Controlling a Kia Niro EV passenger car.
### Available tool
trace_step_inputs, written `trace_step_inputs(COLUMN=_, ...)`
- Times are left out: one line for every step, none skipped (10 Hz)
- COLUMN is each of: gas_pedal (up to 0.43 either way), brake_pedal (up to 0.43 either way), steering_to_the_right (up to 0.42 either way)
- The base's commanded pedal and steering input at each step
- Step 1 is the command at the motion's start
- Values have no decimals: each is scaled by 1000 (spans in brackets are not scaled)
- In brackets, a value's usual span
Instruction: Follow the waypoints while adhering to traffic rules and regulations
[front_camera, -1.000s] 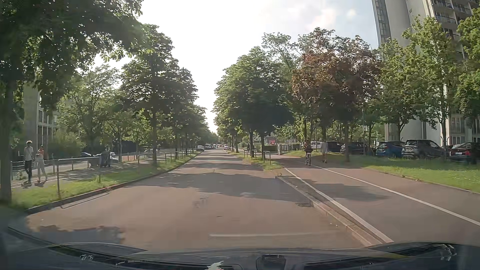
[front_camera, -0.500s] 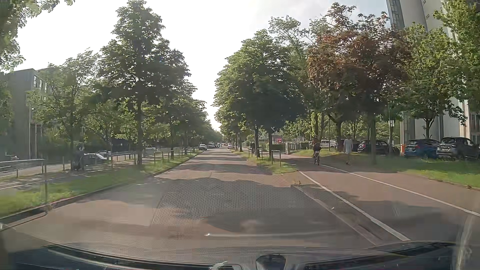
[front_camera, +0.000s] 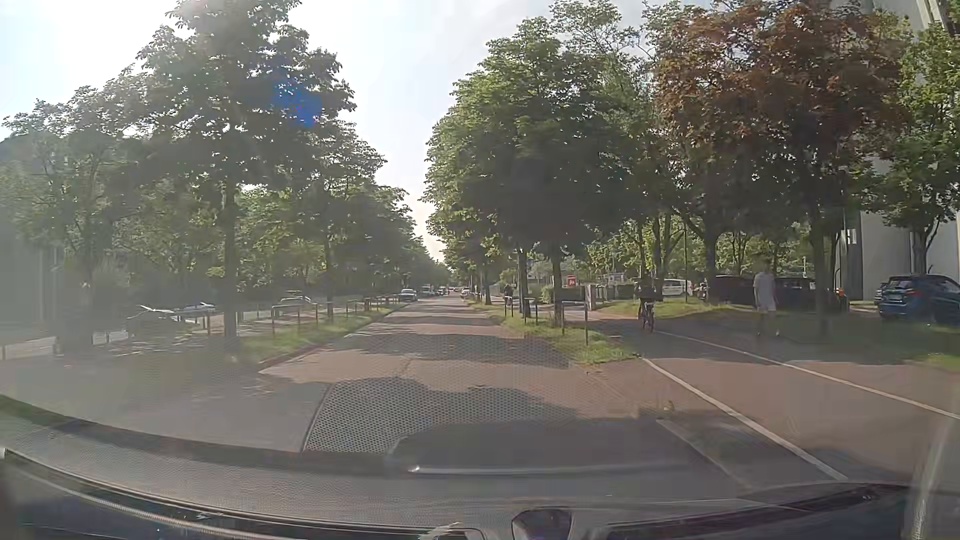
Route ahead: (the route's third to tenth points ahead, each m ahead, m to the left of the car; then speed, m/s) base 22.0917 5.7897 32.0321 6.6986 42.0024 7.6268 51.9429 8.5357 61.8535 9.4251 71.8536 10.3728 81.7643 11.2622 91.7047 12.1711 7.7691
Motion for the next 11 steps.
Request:
trace_step_inputs(gas_pedal=0, brake_pedal=0, steering_to_the_right=-14)
trace_step_inputs(gas_pedal=0, brake_pedal=0, steering_to_the_right=-14)
trace_step_inputs(gas_pedal=0, brake_pedal=0, steering_to_the_right=-14)
trace_step_inputs(gas_pedal=0, brake_pedal=0, steering_to_the_right=-14)
trace_step_inputs(gas_pedal=0, brake_pedal=0, steering_to_the_right=-16)
trace_step_inputs(gas_pedal=0, brake_pedal=0, steering_to_the_right=-19)
trace_step_inputs(gas_pedal=0, brake_pedal=0, steering_to_the_right=-23)
trace_step_inputs(gas_pedal=0, brake_pedal=0, steering_to_the_right=-27)
trace_step_inputs(gas_pedal=0, brake_pedal=0, steering_to_the_right=-30)
trace_step_inputs(gas_pedal=0, brake_pedal=0, steering_to_the_right=-30)
trace_step_inputs(gas_pedal=0, brake_pedal=0, steering_to_the_right=-30)
